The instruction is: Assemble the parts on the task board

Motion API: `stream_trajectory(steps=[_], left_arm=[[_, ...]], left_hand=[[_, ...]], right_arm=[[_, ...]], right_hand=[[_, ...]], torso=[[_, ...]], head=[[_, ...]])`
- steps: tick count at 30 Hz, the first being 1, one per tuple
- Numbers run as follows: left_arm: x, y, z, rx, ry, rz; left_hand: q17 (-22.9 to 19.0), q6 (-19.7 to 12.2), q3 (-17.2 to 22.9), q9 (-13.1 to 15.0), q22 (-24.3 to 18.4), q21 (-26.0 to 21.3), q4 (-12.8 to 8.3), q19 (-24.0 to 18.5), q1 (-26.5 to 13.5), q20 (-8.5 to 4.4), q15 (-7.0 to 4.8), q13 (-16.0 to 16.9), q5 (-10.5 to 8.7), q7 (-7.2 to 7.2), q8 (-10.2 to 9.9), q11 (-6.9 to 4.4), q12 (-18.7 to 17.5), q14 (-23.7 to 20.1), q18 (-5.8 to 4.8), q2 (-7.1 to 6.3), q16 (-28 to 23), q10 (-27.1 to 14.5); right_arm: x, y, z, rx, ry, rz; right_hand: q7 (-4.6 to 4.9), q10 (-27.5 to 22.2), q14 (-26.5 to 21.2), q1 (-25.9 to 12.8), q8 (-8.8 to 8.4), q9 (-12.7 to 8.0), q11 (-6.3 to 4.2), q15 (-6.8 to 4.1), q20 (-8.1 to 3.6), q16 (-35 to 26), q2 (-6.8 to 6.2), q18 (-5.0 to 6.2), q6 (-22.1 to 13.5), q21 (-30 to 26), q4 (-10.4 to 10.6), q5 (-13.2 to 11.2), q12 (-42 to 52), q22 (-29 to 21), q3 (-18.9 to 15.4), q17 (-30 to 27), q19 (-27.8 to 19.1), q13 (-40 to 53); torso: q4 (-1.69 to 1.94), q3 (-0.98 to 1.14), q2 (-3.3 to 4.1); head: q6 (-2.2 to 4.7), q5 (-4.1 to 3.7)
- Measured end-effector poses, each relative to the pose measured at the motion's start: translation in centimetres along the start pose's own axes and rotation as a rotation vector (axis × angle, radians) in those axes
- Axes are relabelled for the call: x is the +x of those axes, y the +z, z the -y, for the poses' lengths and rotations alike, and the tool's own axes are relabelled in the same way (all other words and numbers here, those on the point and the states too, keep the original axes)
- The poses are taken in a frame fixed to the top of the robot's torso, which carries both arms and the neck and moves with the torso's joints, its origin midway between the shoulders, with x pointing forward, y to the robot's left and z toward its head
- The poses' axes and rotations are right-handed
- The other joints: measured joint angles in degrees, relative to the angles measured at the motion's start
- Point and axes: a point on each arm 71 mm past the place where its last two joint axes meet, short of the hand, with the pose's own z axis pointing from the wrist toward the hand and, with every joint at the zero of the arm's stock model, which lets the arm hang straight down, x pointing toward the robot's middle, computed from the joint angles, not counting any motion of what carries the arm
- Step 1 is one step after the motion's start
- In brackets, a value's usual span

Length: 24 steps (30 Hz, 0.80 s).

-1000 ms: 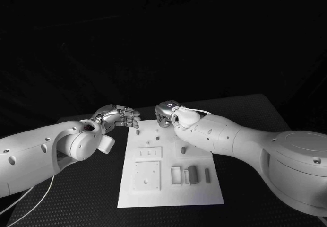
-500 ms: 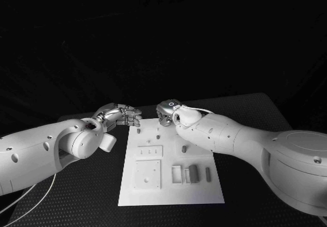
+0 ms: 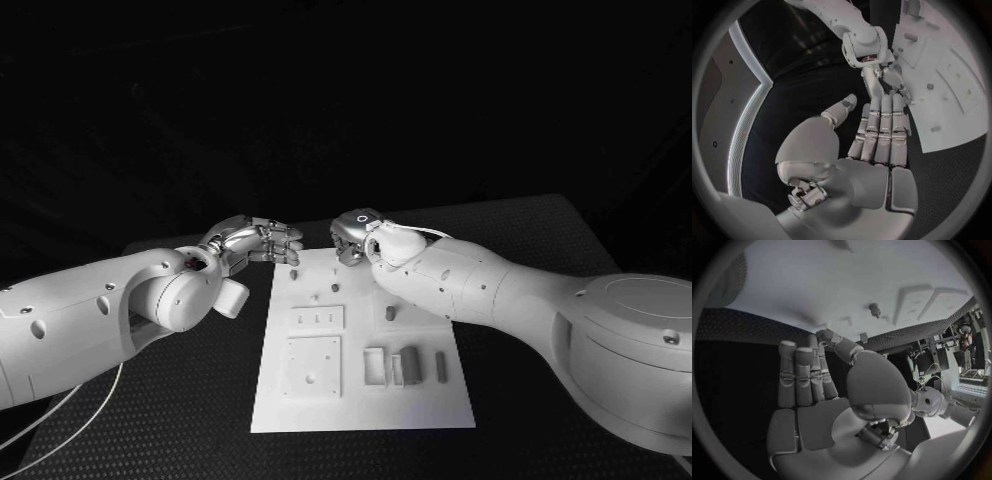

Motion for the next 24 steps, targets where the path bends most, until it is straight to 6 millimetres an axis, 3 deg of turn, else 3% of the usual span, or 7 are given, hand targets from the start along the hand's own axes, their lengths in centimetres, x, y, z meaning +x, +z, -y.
stream_trajectory(steps=[24], left_arm=[[-0.04, 0.14, 0.02, 0.000, 0.001, 0.002]], left_hand=[[0.16, 0.00, 0.00, 0.00, 0.10, 0.00, 0.00, 0.00, 0.00, 0.00, 0.00, 0.05, 0.00, 0.00, 0.00, 0.00, -0.21, 0.00, -0.02, 0.00, -0.22, 0.00]], right_arm=[[-0.14, 0.09, -0.35, -0.005, -0.001, 0.001]], right_hand=[[-0.10, 0.02, 0.03, -0.11, 0.07, 1.20, -0.25, 0.07, -0.07, 0.20, 0.11, -0.01, -0.09, 0.23, -0.08, -0.05, 0.17, -0.02, -0.08, 0.00, -0.30, 0.01]], torso=[[0.02, -0.01, 0.18]], head=[[-0.22, 0.40]])
